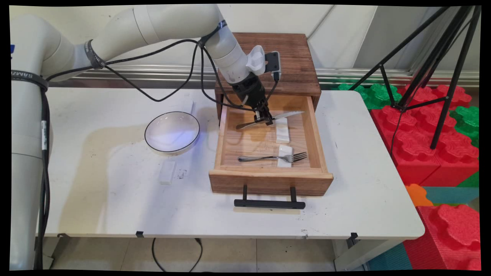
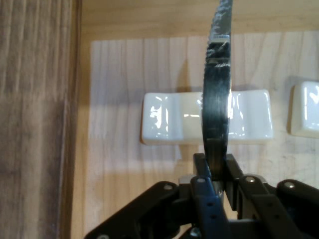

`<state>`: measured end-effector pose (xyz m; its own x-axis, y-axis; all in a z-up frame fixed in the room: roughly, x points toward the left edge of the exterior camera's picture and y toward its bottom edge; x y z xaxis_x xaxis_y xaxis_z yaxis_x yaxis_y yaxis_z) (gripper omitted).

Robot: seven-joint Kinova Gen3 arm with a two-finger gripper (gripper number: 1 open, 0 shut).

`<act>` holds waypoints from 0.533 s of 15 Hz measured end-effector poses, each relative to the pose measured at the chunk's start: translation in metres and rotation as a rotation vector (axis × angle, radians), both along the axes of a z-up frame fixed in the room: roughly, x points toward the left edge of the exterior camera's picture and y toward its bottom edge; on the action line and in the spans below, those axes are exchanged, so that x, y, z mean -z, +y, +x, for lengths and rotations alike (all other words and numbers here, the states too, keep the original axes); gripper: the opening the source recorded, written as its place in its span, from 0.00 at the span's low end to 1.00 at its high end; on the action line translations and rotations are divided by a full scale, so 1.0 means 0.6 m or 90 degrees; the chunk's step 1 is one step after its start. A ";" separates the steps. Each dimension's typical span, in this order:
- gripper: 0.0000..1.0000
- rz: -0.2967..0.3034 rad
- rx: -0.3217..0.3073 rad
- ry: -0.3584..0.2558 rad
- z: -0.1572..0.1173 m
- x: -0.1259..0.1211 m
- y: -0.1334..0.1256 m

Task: Place the picked object into the drawer

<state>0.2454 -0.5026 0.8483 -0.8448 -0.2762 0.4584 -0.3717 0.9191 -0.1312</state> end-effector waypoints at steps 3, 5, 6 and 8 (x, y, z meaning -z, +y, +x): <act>0.00 0.005 -0.002 0.000 0.003 0.009 0.000; 0.00 0.008 -0.003 0.001 0.004 0.015 0.000; 0.00 0.010 -0.004 0.002 0.004 0.018 -0.001; 1.00 0.012 -0.005 0.004 0.004 0.023 -0.002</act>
